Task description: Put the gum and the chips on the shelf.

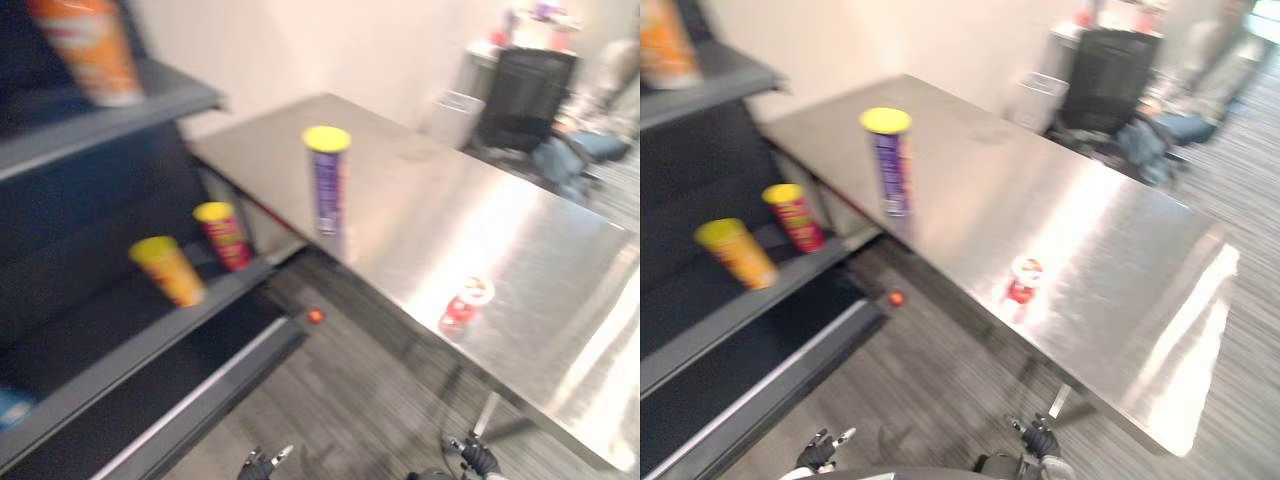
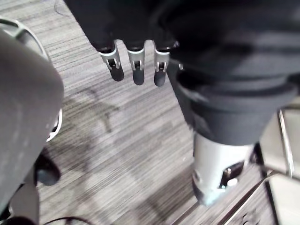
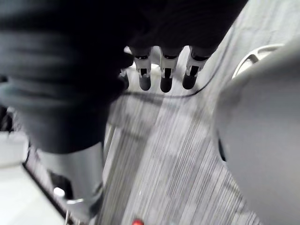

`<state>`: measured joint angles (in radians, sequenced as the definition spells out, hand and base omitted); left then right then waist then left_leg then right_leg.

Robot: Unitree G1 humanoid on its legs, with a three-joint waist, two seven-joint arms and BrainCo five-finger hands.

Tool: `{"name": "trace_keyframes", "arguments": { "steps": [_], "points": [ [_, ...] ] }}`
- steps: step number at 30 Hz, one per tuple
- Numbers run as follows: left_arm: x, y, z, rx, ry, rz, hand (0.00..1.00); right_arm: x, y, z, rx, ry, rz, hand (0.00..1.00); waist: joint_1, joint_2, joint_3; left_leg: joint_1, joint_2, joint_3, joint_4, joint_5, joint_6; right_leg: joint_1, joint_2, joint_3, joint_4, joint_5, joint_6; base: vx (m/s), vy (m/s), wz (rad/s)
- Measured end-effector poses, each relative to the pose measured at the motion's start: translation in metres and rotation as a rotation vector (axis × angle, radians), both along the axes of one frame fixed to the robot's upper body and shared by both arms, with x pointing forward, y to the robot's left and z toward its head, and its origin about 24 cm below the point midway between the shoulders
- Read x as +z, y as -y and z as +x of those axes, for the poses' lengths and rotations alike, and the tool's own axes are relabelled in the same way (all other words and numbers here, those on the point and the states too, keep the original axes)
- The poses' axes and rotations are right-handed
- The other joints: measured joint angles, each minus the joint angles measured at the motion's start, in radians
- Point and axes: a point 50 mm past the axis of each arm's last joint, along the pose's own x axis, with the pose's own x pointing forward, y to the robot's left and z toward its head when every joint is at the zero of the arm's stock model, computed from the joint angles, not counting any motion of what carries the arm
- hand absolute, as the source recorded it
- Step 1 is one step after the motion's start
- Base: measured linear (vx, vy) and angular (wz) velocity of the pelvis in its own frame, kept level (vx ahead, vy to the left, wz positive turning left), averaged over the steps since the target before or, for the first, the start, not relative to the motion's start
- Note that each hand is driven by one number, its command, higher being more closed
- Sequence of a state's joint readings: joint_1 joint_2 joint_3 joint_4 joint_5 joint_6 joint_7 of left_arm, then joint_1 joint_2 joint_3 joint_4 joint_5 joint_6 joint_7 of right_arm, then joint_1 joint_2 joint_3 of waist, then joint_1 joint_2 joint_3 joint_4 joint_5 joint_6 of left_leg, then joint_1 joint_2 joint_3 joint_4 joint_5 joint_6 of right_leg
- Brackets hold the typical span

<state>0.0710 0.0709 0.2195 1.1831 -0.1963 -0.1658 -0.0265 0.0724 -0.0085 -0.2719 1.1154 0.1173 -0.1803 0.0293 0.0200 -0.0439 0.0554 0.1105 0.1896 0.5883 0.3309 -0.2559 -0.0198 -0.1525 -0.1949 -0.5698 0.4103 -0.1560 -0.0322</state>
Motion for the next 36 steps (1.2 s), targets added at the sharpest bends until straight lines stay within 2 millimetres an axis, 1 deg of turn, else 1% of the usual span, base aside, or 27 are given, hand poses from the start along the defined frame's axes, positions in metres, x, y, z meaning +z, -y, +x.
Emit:
{"name": "trace_keyframes", "arguments": {
  "steps": [1,2,3,4,6,7,8,9,10,11,12,13,14,16,17,18,19,20,21,22,23,26,27,30,31,32,36],
  "points": [
    [0.000,0.000,0.002,-0.057,0.000,0.006,0.00,0.000,0.008,-0.004,-0.017,-0.008,-0.018,0.00,-0.016,0.001,0.004,-0.004,-0.039,-0.061,-0.086,-0.019,-0.046,0.045,0.011,0.014,-0.075,0.000,-0.001,0.04,-0.115,-0.52],
    [-0.001,0.011,0.003,-0.090,0.001,-0.023,0.00,0.000,0.018,-0.010,-0.025,-0.024,-0.039,0.00,-0.030,0.019,0.012,-0.009,-0.057,-0.098,-0.217,0.067,-0.037,0.098,0.035,0.016,-0.138,0.004,0.005,0.07,-0.070,-0.34],
    [-0.002,0.017,0.003,-0.098,0.000,-0.035,0.00,0.001,0.023,-0.012,-0.030,-0.028,-0.051,0.00,-0.031,0.037,0.015,-0.018,-0.048,-0.106,-0.250,0.104,-0.044,0.119,0.052,0.019,-0.159,0.007,0.011,0.11,-0.022,-0.23],
    [-0.003,0.020,0.000,-0.109,-0.008,-0.040,0.00,-0.001,0.024,-0.020,-0.032,-0.051,-0.048,0.00,-0.017,0.056,-0.013,-0.004,-0.043,-0.099,-0.236,0.115,-0.061,0.150,0.068,0.037,-0.226,0.026,0.043,0.18,-0.008,-0.21],
    [-0.002,0.020,0.000,-0.120,-0.009,-0.038,0.00,-0.001,0.022,-0.019,-0.030,-0.051,-0.043,0.00,-0.017,0.041,-0.023,-0.005,-0.047,-0.092,-0.219,0.114,-0.063,0.173,0.074,0.050,-0.277,0.031,0.051,0.14,-0.005,-0.17],
    [-0.002,0.016,0.002,-0.112,-0.002,-0.029,0.00,-0.002,0.016,-0.017,-0.014,-0.053,-0.034,0.00,-0.015,0.040,-0.021,-0.029,-0.037,-0.083,-0.149,0.107,-0.073,0.175,0.073,0.068,-0.297,0.032,0.053,0.05,-0.030,-0.20],
    [0.000,0.012,0.005,-0.100,0.011,-0.019,0.00,-0.002,0.012,-0.013,-0.006,-0.048,-0.025,0.00,-0.015,0.027,-0.012,-0.074,-0.013,-0.083,-0.040,0.091,-0.082,0.179,0.072,0.075,-0.309,0.034,0.056,0.04,-0.052,-0.23],
    [0.002,0.008,0.008,-0.074,0.030,-0.013,0.00,-0.002,0.009,-0.011,-0.002,-0.042,-0.018,0.00,-0.013,0.023,0.002,-0.127,0.028,-0.092,0.097,0.080,-0.072,0.191,0.079,0.082,-0.319,0.035,0.055,0.03,-0.072,-0.32],
    [0.003,0.007,0.012,-0.046,0.047,-0.015,0.00,-0.002,0.009,-0.009,0.004,-0.040,-0.017,0.00,-0.007,0.036,0.017,-0.185,0.092,-0.123,0.287,0.079,-0.065,0.218,0.104,0.094,-0.331,0.035,0.055,0.05,-0.045,-0.41],
    [0.003,0.009,0.012,-0.030,0.054,-0.021,0.00,-0.001,0.009,-0.008,0.007,-0.037,-0.020,0.00,-0.001,0.050,0.023,-0.207,0.120,-0.144,0.367,0.085,-0.057,0.234,0.122,0.108,-0.337,0.034,0.053,0.09,0.017,-0.73],
    [0.003,0.012,0.012,0.002,0.059,-0.039,0.00,-0.001,0.013,-0.009,0.007,-0.042,-0.028,0.00,0.016,0.074,0.025,-0.233,0.155,-0.189,0.478,0.113,-0.034,0.262,0.148,0.146,-0.350,0.031,0.049,0.10,0.067,-0.97],
    [0.002,0.012,0.011,0.035,0.061,-0.048,0.00,-0.002,0.013,-0.011,0.001,-0.049,-0.027,0.00,0.021,0.069,0.029,-0.257,0.156,-0.238,0.551,0.170,-0.035,0.282,0.148,0.188,-0.365,0.031,0.048,0.17,0.131,-1.02],
    [0.002,0.011,0.010,0.042,0.058,-0.047,0.00,-0.002,0.012,-0.012,-0.001,-0.051,-0.026,0.00,0.024,0.062,0.022,-0.266,0.151,-0.258,0.569,0.163,-0.036,0.287,0.142,0.202,-0.366,0.031,0.048,0.16,0.129,-1.01],
    [0.002,0.010,0.009,0.076,0.064,-0.058,0.00,-0.001,0.014,-0.010,-0.039,-0.047,-0.022,0.00,0.015,0.066,0.026,-0.302,0.124,-0.291,0.506,0.036,-0.049,0.274,0.110,0.266,-0.358,0.034,0.054,0.18,0.183,-0.81],
    [0.002,0.009,0.009,0.078,0.067,-0.057,0.00,-0.002,0.015,-0.011,-0.053,-0.049,-0.020,0.00,0.014,0.060,0.029,-0.305,0.113,-0.299,0.461,0.021,-0.051,0.275,0.096,0.278,-0.356,0.037,0.058,0.18,0.249,-0.59],
    [0.003,0.009,0.010,0.081,0.070,-0.057,0.00,-0.002,0.016,-0.013,-0.076,-0.058,-0.015,0.00,0.014,0.055,0.031,-0.298,0.097,-0.310,0.327,0.020,-0.052,0.280,0.071,0.291,-0.354,0.042,0.067,0.17,0.291,-0.43],
    [0.002,0.010,0.009,0.081,0.065,-0.058,0.00,-0.002,0.018,-0.014,-0.077,-0.060,-0.019,0.00,0.012,0.058,0.030,-0.293,0.078,-0.338,0.195,0.051,-0.053,0.280,0.058,0.297,-0.355,0.045,0.080,0.17,0.368,-0.50],
    [0.001,0.016,0.007,0.082,0.058,-0.073,0.00,-0.001,0.022,-0.015,-0.076,-0.059,-0.031,0.00,0.013,0.081,0.028,-0.279,0.058,-0.422,0.026,0.133,-0.075,0.275,0.060,0.311,-0.361,0.049,0.112,0.11,0.270,-0.40],
    [0.001,0.017,0.007,0.086,0.058,-0.074,0.00,-0.001,0.024,-0.014,-0.072,-0.061,-0.035,0.00,0.016,0.088,0.021,-0.259,0.032,-0.470,0.006,0.112,-0.109,0.277,0.053,0.328,-0.371,0.048,0.135,0.15,0.320,-0.23],
    [0.001,0.010,0.008,0.065,0.054,-0.053,0.00,-0.003,0.016,-0.013,-0.069,-0.065,-0.013,0.00,0.006,0.064,0.025,-0.249,-0.017,-0.492,-0.034,0.111,-0.109,0.273,0.027,0.344,-0.390,0.049,0.141,0.11,0.195,-0.03],
    [0.002,0.005,0.008,0.059,0.054,-0.038,0.00,-0.004,0.012,-0.013,-0.063,-0.068,-0.004,0.00,0.004,0.041,0.021,-0.249,-0.036,-0.488,-0.048,0.113,-0.105,0.261,0.017,0.358,-0.386,0.050,0.141,0.13,0.242,0.06],
    [0.002,-0.003,0.004,0.049,0.035,-0.015,0.00,-0.006,0.005,-0.016,-0.038,-0.088,0.007,0.00,0.011,0.015,0.011,-0.178,-0.064,-0.438,-0.114,0.123,-0.091,0.264,-0.010,0.387,-0.363,0.054,0.137,0.05,0.093,-0.25],
    [0.002,-0.004,0.003,0.042,0.031,-0.013,0.00,-0.006,0.003,-0.017,-0.039,-0.090,0.012,0.00,0.011,0.013,0.009,-0.157,-0.067,-0.430,-0.137,0.131,-0.092,0.264,-0.013,0.395,-0.360,0.054,0.137,0.02,0.037,-0.45],
    [0.000,-0.002,-0.002,-0.016,-0.005,-0.007,0.00,-0.007,0.007,-0.021,-0.072,-0.096,0.012,0.00,0.003,0.009,-0.012,-0.073,-0.088,-0.401,-0.283,0.197,-0.091,0.263,-0.023,0.415,-0.376,0.054,0.142,0.00,-0.019,-0.37],
    [0.000,-0.001,-0.001,-0.048,-0.010,0.000,0.00,-0.007,0.010,-0.023,-0.104,-0.096,0.013,0.00,-0.006,0.014,-0.011,-0.049,-0.094,-0.400,-0.336,0.224,-0.092,0.260,-0.024,0.416,-0.379,0.055,0.162,-0.01,-0.045,-0.14],
    [-0.001,0.001,-0.002,-0.054,-0.016,-0.003,0.00,-0.006,0.015,-0.026,-0.133,-0.100,0.008,0.00,-0.018,0.013,-0.008,-0.028,-0.096,-0.399,-0.377,0.244,-0.090,0.259,-0.022,0.417,-0.379,0.055,0.168,-0.01,-0.045,-0.10],
    [-0.002,0.008,-0.003,-0.092,-0.025,-0.009,0.00,-0.008,0.028,-0.046,-0.221,-0.150,-0.002,0.00,-0.016,0.027,-0.013,0.011,-0.098,-0.377,-0.422,0.256,-0.092,0.259,-0.017,0.447,-0.379,0.055,0.170,-0.01,-0.007,-0.22]
  ]
}}
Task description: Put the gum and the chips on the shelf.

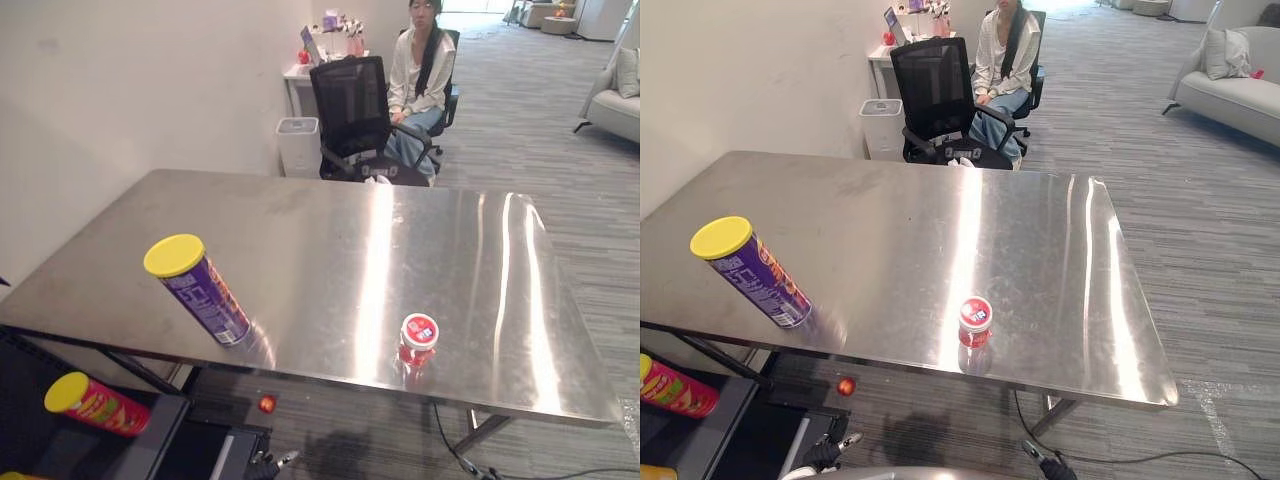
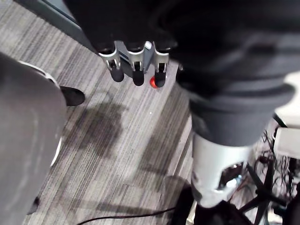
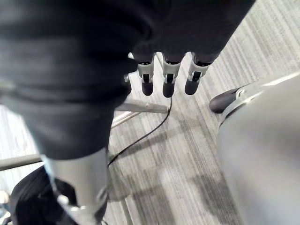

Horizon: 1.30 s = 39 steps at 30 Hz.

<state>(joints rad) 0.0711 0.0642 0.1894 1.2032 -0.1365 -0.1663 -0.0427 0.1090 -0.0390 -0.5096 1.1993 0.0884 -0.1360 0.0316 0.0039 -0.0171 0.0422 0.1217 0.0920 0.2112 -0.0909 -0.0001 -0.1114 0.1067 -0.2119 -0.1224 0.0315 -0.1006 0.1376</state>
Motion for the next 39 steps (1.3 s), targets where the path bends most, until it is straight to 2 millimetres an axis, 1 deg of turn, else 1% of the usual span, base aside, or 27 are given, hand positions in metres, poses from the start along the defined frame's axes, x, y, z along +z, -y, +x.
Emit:
{"name": "trace_keyframes", "arguments": {
  "steps": [1,2,3,4,5,7,8,9,12,13,15,17,18,20,21,23,24,26,27,28,29,31,33,35,37,38,39],
  "points": [
    [0.000,0.000,0.000,-0.002,-0.001,0.001,0.00,0.000,0.002,-0.009,-0.029,-0.016,-0.003,0.00,-0.001,-0.002,0.000,0.004,-0.001,0.003,-0.004,0.000,0.000,-0.002,0.000,0.008,-0.003,0.001,0.002,-0.01,0.022,-0.15],
    [0.000,-0.001,0.000,-0.001,-0.001,0.001,0.00,-0.001,0.002,-0.012,-0.046,-0.022,0.002,0.00,-0.001,-0.004,0.000,0.004,-0.002,0.005,-0.005,0.000,0.000,-0.004,0.000,0.010,-0.008,0.001,0.002,-0.01,0.026,-0.15],
    [0.000,-0.002,0.000,0.002,0.000,0.002,0.00,-0.002,0.000,-0.021,-0.080,-0.045,0.014,0.00,-0.001,-0.007,-0.002,0.001,-0.002,0.012,-0.005,-0.001,-0.001,-0.008,0.000,0.016,-0.013,0.003,0.005,0.00,0.028,-0.17],
    [0.000,-0.002,0.000,0.008,0.000,0.002,0.00,-0.003,-0.001,-0.029,-0.138,-0.058,0.029,0.00,0.001,-0.009,-0.004,0.001,-0.002,0.023,-0.005,-0.004,-0.001,-0.016,0.000,0.023,-0.013,0.003,0.005,0.00,0.024,-0.18],
    [0.000,-0.003,-0.001,0.012,-0.002,0.002,0.00,-0.004,-0.001,-0.032,-0.166,-0.061,0.034,0.00,0.000,-0.010,-0.004,0.001,-0.002,0.025,-0.005,-0.005,-0.002,-0.016,-0.001,0.025,-0.014,0.003,0.006,0.02,0.020,-0.14],
    [0.000,-0.003,-0.003,0.046,-0.003,-0.004,0.00,-0.004,0.002,-0.044,-0.325,-0.060,0.049,0.00,-0.001,-0.011,-0.006,0.001,-0.002,0.029,-0.007,-0.009,-0.004,-0.017,0.000,0.027,-0.019,0.003,0.006,0.03,0.009,-0.05],
    [0.000,-0.004,-0.003,0.055,-0.004,-0.006,0.00,-0.003,0.004,-0.047,-0.372,-0.059,0.051,0.00,-0.001,-0.011,-0.007,0.001,-0.002,0.031,-0.007,-0.010,-0.004,-0.017,0.000,0.029,-0.020,0.004,0.006,0.04,0.007,-0.07],
    [-0.001,-0.005,-0.005,0.075,-0.006,-0.006,0.00,-0.003,0.008,-0.051,-0.468,-0.046,0.049,0.00,0.000,-0.011,-0.010,0.001,-0.001,0.038,-0.007,-0.012,-0.005,-0.017,0.002,0.037,-0.021,0.006,0.009,0.05,0.006,-0.14],
    [-0.001,-0.009,-0.009,0.096,-0.015,0.001,0.00,0.000,0.021,-0.056,-0.655,-0.002,0.035,0.00,0.002,-0.012,-0.030,0.003,0.001,0.058,-0.006,-0.023,-0.006,-0.023,0.005,0.055,-0.030,0.009,0.012,0.06,0.008,-0.18],
    [-0.001,-0.010,-0.012,0.104,-0.021,0.004,0.00,0.003,0.031,-0.057,-0.756,0.027,0.018,0.00,0.002,-0.013,-0.042,0.005,0.001,0.073,-0.005,-0.029,-0.006,-0.030,0.005,0.067,-0.029,0.010,0.012,0.08,0.017,-0.21],
    [-0.001,-0.012,-0.013,0.110,-0.023,0.007,0.00,0.006,0.044,-0.056,-0.857,0.070,-0.002,0.00,0.002,-0.014,-0.043,0.008,0.000,0.084,-0.005,-0.034,-0.006,-0.033,0.005,0.077,-0.029,0.011,0.009,0.06,0.017,-0.19],
    [-0.001,-0.013,-0.014,0.124,-0.032,0.004,0.00,0.014,0.069,-0.060,-1.039,0.129,-0.057,0.00,-0.004,-0.016,-0.048,0.009,0.000,0.089,-0.005,-0.040,-0.004,-0.036,0.006,0.078,-0.020,0.018,0.010,0.04,0.007,-0.07],
    [-0.001,-0.013,-0.015,0.125,-0.033,0.005,0.00,0.017,0.077,-0.060,-1.074,0.146,-0.074,0.00,-0.005,-0.017,-0.048,0.010,0.000,0.090,-0.005,-0.042,-0.003,-0.038,0.006,0.078,-0.013,0.018,0.010,0.03,0.012,-0.07],
    [-0.001,-0.015,-0.018,0.136,-0.040,0.012,0.00,0.033,0.110,-0.054,-1.116,0.203,-0.175,0.00,-0.008,-0.016,-0.055,0.012,0.000,0.113,-0.005,-0.048,0.003,-0.068,0.008,0.098,0.018,0.021,0.007,0.02,0.026,-0.24],
    [-0.001,-0.015,-0.020,0.139,-0.043,0.013,0.00,0.039,0.119,-0.049,-1.114,0.229,-0.206,0.00,-0.013,-0.015,-0.057,0.013,0.000,0.120,-0.005,-0.049,0.005,-0.074,0.008,0.106,0.023,0.024,0.006,0.00,0.034,-0.36],
    [-0.002,-0.016,-0.025,0.145,-0.054,0.021,0.00,0.071,0.156,-0.025,-1.037,0.351,-0.371,0.00,-0.021,-0.011,-0.059,0.023,0.000,0.148,-0.005,-0.056,0.004,-0.085,0.011,0.133,0.023,0.043,-0.006,-0.02,0.020,-0.37],
    [-0.002,-0.017,-0.026,0.147,-0.055,0.025,0.00,0.080,0.163,-0.018,-1.012,0.377,-0.409,0.00,-0.025,-0.011,-0.060,0.023,0.000,0.152,-0.005,-0.058,0.004,-0.086,0.011,0.133,0.024,0.047,-0.004,-0.06,-0.002,-0.33],
    [-0.001,-0.019,-0.029,0.147,-0.054,0.046,0.00,0.125,0.187,0.007,-0.897,0.494,-0.624,0.00,-0.028,-0.015,-0.066,0.023,-0.005,0.167,-0.005,-0.064,0.006,-0.095,0.007,0.134,0.023,0.054,-0.002,-0.07,-0.017,-0.21],
    [-0.001,-0.020,-0.029,0.148,-0.052,0.051,0.00,0.137,0.191,0.014,-0.868,0.520,-0.677,0.00,-0.029,-0.017,-0.067,0.022,-0.006,0.170,-0.005,-0.064,0.006,-0.099,0.006,0.134,0.023,0.054,-0.002,-0.04,-0.029,-0.13],
    [0.000,-0.020,-0.029,0.141,-0.048,0.061,0.00,0.160,0.196,0.025,-0.814,0.558,-0.792,0.00,-0.029,-0.019,-0.070,0.022,-0.007,0.175,-0.005,-0.063,0.006,-0.105,0.005,0.134,0.023,0.054,-0.001,-0.02,-0.029,-0.11],
    [0.001,-0.021,-0.029,0.139,-0.044,0.066,0.00,0.171,0.196,0.031,-0.789,0.583,-0.837,0.00,-0.028,-0.019,-0.070,0.022,-0.007,0.178,-0.005,-0.063,0.006,-0.105,0.005,0.134,0.022,0.054,-0.001,-0.01,-0.044,-0.15],
    [0.001,-0.020,-0.029,0.133,-0.039,0.070,0.00,0.209,0.192,0.056,-0.664,0.681,-0.988,0.00,-0.027,-0.016,-0.072,0.023,-0.006,0.187,-0.005,-0.062,0.006,-0.109,0.006,0.134,0.017,0.053,-0.001,-0.01,-0.057,-0.12],
    [0.001,-0.019,-0.029,0.129,-0.037,0.068,0.00,0.225,0.185,0.068,-0.583,0.707,-1.076,0.00,-0.026,-0.013,-0.074,0.023,-0.005,0.186,-0.005,-0.061,0.005,-0.110,0.008,0.133,0.012,0.053,-0.001,-0.02,-0.073,-0.01],
    [0.001,-0.017,-0.029,0.123,-0.036,0.065,0.00,0.234,0.177,0.080,-0.510,0.734,-1.122,0.00,-0.022,-0.008,-0.078,0.020,-0.006,0.186,-0.005,-0.061,0.005,-0.110,0.008,0.132,0.005,0.053,0.000,-0.01,-0.052,0.01],
    [0.001,-0.017,-0.032,0.104,-0.043,0.068,0.00,0.246,0.157,0.102,-0.342,0.815,-1.139,0.00,-0.024,-0.001,-0.082,0.019,-0.006,0.185,-0.005,-0.061,0.005,-0.110,0.008,0.131,0.003,0.050,0.004,0.01,-0.060,0.00],
    [0.001,-0.017,-0.033,0.098,-0.043,0.069,0.00,0.249,0.152,0.107,-0.283,0.831,-1.144,0.00,-0.024,-0.001,-0.082,0.018,-0.006,0.184,-0.005,-0.061,0.005,-0.110,0.008,0.130,0.003,0.049,0.006,0.01,-0.065,0.04],
    [0.001,-0.017,-0.032,0.081,-0.041,0.072,0.00,0.253,0.142,0.115,-0.177,0.868,-1.142,0.00,-0.024,-0.001,-0.082,0.014,-0.006,0.178,-0.005,-0.061,0.005,-0.113,0.008,0.127,0.003,0.048,0.007,0.00,-0.043,0.12]
  ]
}}
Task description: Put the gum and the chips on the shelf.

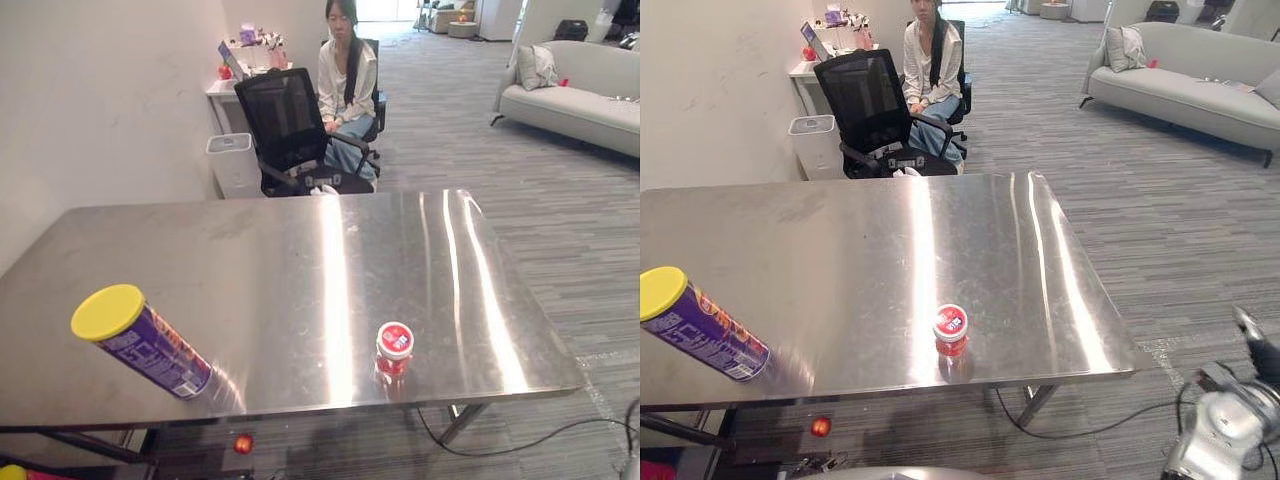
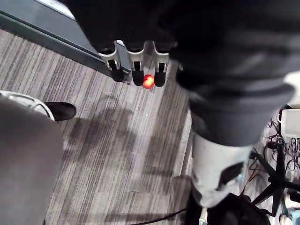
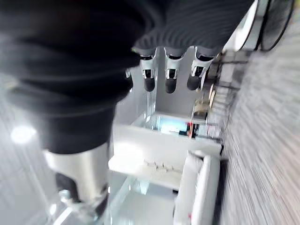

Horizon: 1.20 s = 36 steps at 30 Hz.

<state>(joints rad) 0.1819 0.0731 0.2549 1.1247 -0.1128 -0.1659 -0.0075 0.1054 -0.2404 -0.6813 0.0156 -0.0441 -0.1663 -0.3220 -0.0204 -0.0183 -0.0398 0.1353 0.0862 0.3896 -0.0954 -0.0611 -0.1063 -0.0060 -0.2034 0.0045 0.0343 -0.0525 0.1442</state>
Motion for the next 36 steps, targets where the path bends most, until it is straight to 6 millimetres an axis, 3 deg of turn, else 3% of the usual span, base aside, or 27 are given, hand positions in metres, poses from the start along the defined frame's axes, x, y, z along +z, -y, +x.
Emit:
{"name": "trace_keyframes", "arguments": {
  "steps": [5,14,23,36],
  "points": [
    [0.000,-0.005,-0.006,-0.108,-0.025,-0.005,0.00,0.011,-0.030,0.024,0.434,-0.145,-0.156,0.00,-0.002,-0.008,0.001,-0.039,0.005,-0.084,0.035,-0.007,0.003,-0.008,-0.001,-0.018,0.001,0.001,0.001,0.01,-0.059,0.14],
    [-0.001,-0.008,-0.023,-0.195,-0.085,-0.013,0.00,0.016,-0.070,0.028,0.873,-0.264,-0.244,0.00,-0.004,-0.016,0.005,-0.064,0.012,-0.098,0.085,-0.028,-0.005,-0.014,-0.002,-0.018,0.001,-0.005,0.011,-0.04,-0.025,-0.02],
    [-0.001,-0.007,-0.026,-0.231,-0.095,-0.014,0.00,0.017,-0.103,0.027,1.136,-0.279,-0.248,0.00,-0.006,-0.017,0.006,-0.082,0.012,-0.108,0.094,-0.027,-0.004,-0.027,-0.002,-0.019,0.000,-0.005,0.014,-0.02,-0.011,-0.02],
    [-0.001,-0.008,-0.025,-0.257,-0.100,-0.002,0.00,-0.020,-0.161,0.019,1.456,-0.354,-0.084,0.00,-0.003,-0.023,0.009,-0.096,0.014,-0.156,0.101,-0.027,-0.003,-0.005,-0.001,-0.060,-0.012,-0.005,0.014,0.02,-0.003,0.09]
  ]
}}
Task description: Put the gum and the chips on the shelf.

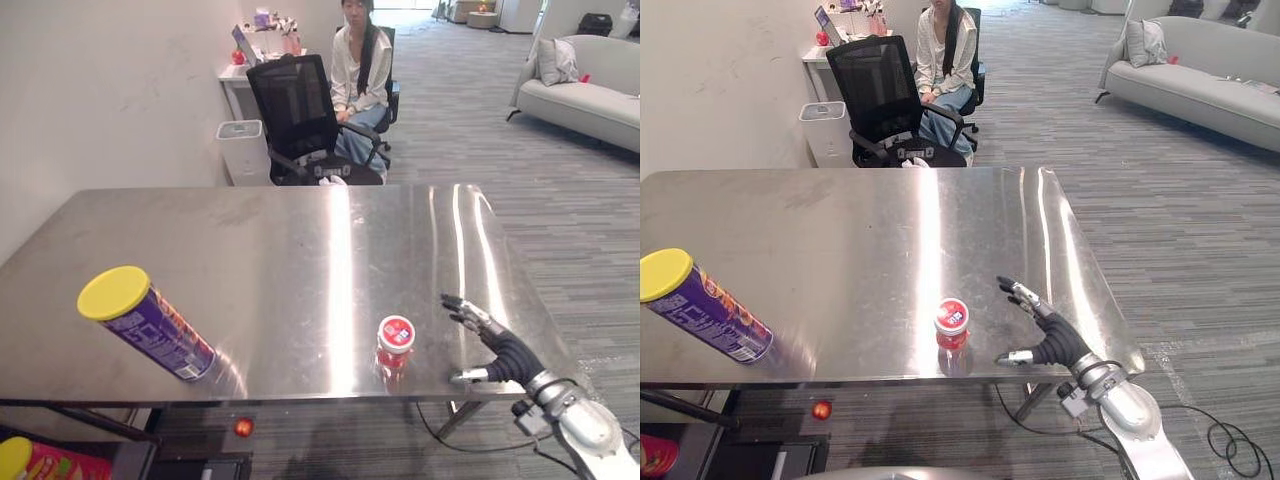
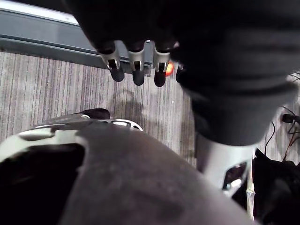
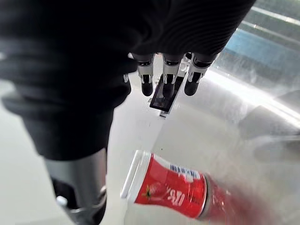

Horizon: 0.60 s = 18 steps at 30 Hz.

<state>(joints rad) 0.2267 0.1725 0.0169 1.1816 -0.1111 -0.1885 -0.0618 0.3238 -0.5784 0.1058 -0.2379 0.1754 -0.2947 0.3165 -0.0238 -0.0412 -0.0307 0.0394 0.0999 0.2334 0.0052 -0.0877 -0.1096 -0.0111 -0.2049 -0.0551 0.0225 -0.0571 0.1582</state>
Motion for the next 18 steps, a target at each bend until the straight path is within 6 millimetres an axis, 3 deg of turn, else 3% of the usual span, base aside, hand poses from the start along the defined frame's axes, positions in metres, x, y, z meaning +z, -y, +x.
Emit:
{"name": "trace_keyframes", "arguments": {
  "steps": [7,18],
  "points": [
    [0.000,-0.001,0.004,-0.003,0.007,0.007,0.00,-0.011,-0.010,-0.001,0.037,-0.049,0.015,0.00,0.003,-0.006,0.014,-0.003,0.000,-0.035,-0.002,0.007,0.001,0.022,-0.001,-0.034,-0.006,-0.001,-0.001,0.00,-0.003,0.13],
    [0.001,-0.004,0.011,0.001,0.027,0.019,0.00,-0.028,-0.005,0.006,-0.028,-0.096,0.022,0.00,0.001,-0.010,0.034,-0.018,-0.001,-0.087,-0.022,0.037,0.001,0.035,0.001,-0.086,-0.007,-0.003,-0.005,-0.01,-0.006,0.14]
  ]
}}
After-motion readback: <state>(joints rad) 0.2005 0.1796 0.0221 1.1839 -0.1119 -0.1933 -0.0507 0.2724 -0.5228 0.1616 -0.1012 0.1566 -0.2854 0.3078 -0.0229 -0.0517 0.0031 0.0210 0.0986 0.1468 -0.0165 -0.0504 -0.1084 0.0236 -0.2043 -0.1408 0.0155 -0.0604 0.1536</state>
